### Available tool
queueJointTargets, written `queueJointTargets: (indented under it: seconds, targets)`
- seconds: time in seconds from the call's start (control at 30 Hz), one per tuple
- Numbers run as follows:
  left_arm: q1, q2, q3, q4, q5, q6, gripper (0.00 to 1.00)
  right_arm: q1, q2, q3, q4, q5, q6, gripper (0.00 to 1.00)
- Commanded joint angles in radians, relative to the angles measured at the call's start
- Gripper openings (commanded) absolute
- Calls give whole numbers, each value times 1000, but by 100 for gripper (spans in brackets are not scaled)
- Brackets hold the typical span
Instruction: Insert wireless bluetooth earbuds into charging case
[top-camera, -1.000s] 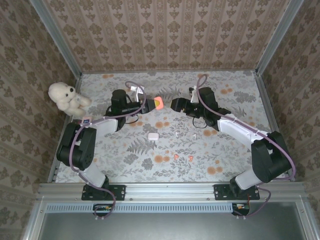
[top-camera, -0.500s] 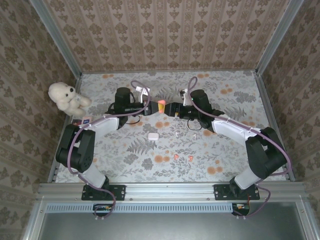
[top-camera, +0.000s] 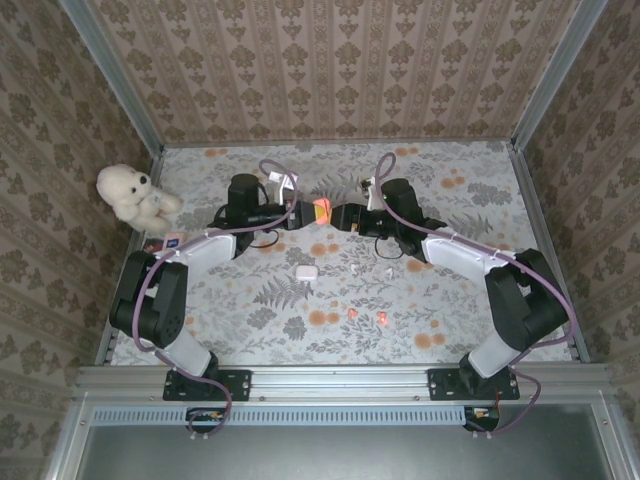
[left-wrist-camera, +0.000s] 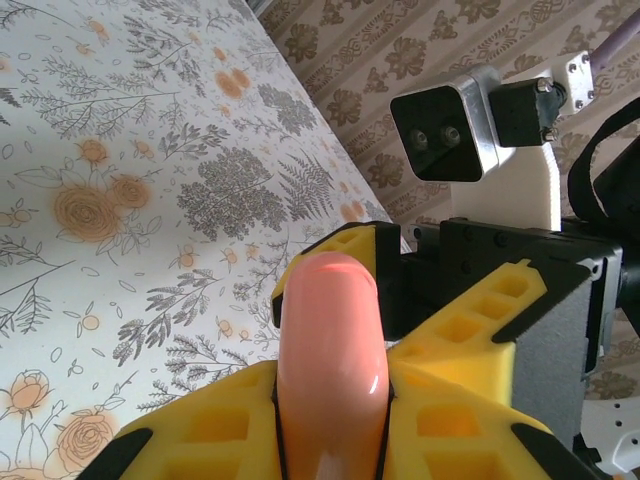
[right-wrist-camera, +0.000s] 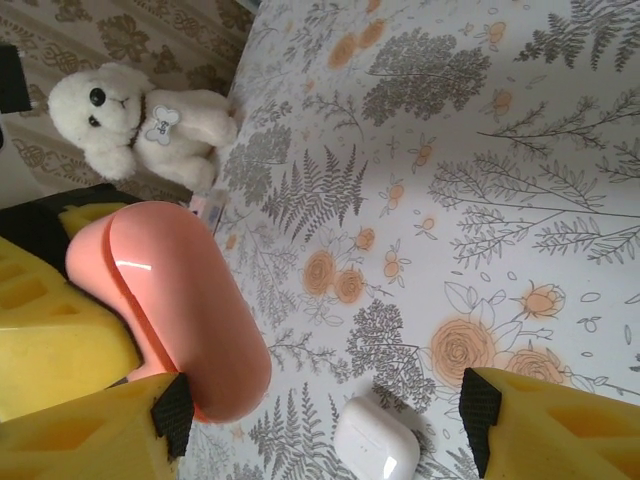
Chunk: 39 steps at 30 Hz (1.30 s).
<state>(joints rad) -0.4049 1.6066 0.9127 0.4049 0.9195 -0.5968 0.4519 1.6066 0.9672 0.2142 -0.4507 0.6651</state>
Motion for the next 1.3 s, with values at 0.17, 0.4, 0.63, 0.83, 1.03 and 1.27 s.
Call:
queueJointTargets:
  seconds: [0.17, 0.4, 0.63, 0.83, 1.03, 1.27]
  targets:
    - [-15, -59, 27, 27, 76, 14, 0, -19, 51, 6, -12, 78, 25, 72]
    - [-15, -64, 25, 24, 70, 23, 0, -22, 10, -10, -23, 40, 27, 71]
    - [-11, -49, 19, 48, 84, 12, 0, -54, -130, -102, 20, -67, 20, 72]
    - [-13, -36, 14, 144, 85, -54, 0, -58, -119, -93, 127, -141, 93, 68]
    - [-13, -22, -3, 257, 66, -136, 0, -58, -62, -100, 290, -159, 219, 61]
    - [-17, 2, -17, 337, 58, -188, 0, -57, -40, -110, 374, -152, 273, 55]
